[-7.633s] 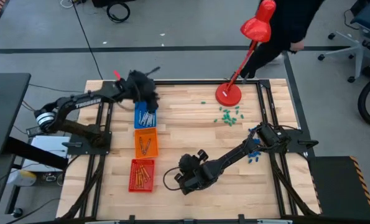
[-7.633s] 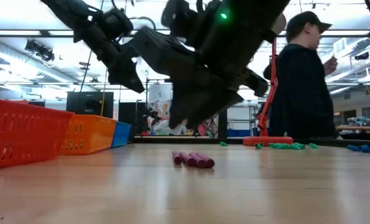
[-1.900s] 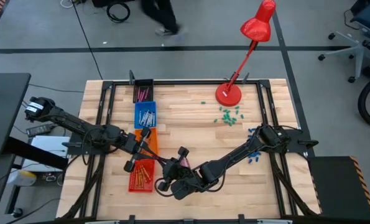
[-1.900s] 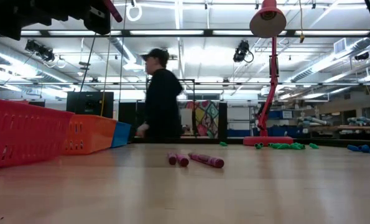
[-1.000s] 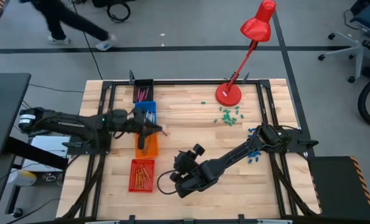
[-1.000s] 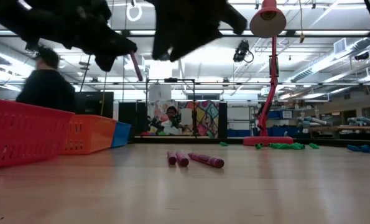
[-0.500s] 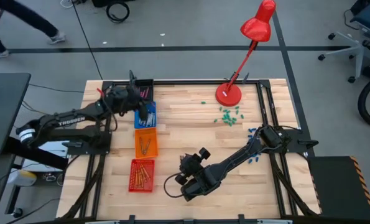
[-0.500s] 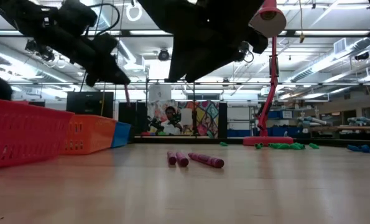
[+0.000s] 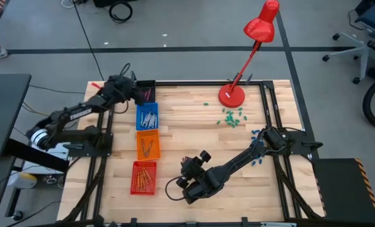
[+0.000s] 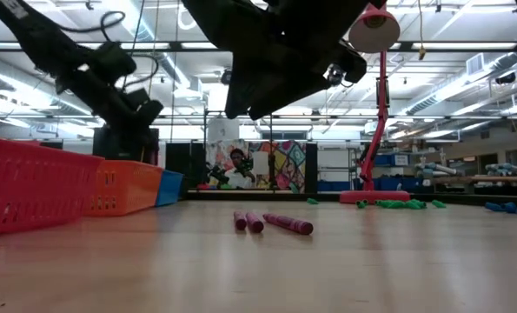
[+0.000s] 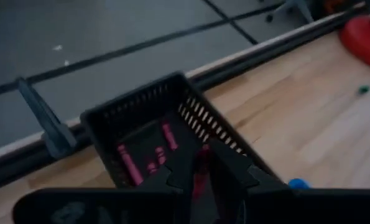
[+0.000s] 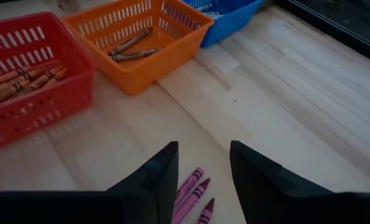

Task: Sort crayons
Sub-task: Put the pink crayon into the black bin

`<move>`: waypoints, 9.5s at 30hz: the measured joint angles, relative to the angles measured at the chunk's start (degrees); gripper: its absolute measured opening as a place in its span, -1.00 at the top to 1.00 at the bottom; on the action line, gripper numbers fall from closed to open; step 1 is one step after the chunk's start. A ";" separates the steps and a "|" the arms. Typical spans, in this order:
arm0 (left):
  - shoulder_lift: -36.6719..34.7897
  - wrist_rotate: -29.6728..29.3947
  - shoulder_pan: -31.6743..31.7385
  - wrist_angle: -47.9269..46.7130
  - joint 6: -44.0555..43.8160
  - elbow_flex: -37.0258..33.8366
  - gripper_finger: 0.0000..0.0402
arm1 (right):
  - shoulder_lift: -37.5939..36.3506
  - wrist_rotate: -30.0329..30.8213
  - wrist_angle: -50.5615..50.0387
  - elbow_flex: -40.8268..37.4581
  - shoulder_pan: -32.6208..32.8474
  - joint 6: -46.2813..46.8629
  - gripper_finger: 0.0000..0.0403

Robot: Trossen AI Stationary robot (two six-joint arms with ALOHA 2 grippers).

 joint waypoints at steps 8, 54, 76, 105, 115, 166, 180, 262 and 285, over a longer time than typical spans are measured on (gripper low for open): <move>10.28 0.54 1.35 -0.73 1.10 4.16 0.74 | 0.00 0.00 0.72 0.00 0.00 -0.34 0.26; 21.25 1.26 -1.97 -16.12 8.50 19.12 0.14 | 0.00 -6.47 -1.13 -0.02 -0.87 1.52 0.26; 6.45 -0.32 -33.75 -10.54 9.49 10.03 0.14 | 0.37 -35.60 -6.84 0.01 -5.89 7.66 0.26; 2.82 -11.11 -53.83 -16.27 6.26 6.37 0.14 | 1.10 -46.81 -3.50 -5.55 -6.24 9.22 0.70; 2.86 -10.84 -58.11 -15.66 5.84 5.97 0.14 | 1.38 -43.29 -4.34 -4.89 -6.01 9.03 0.93; 2.91 3.58 -68.53 14.72 10.74 5.92 0.14 | -0.81 14.10 26.62 0.35 2.19 -28.96 0.84; 2.99 3.95 -68.86 17.39 10.51 5.92 0.37 | -0.81 15.10 31.25 0.35 1.99 -32.61 0.84; 13.97 -3.74 -1.07 -9.32 4.98 5.95 0.73 | -0.81 -2.01 10.49 0.35 -1.57 -12.00 0.32; 17.92 2.82 -0.45 -10.11 4.76 6.13 0.73 | -0.81 -1.97 10.58 0.35 -1.57 -12.00 0.32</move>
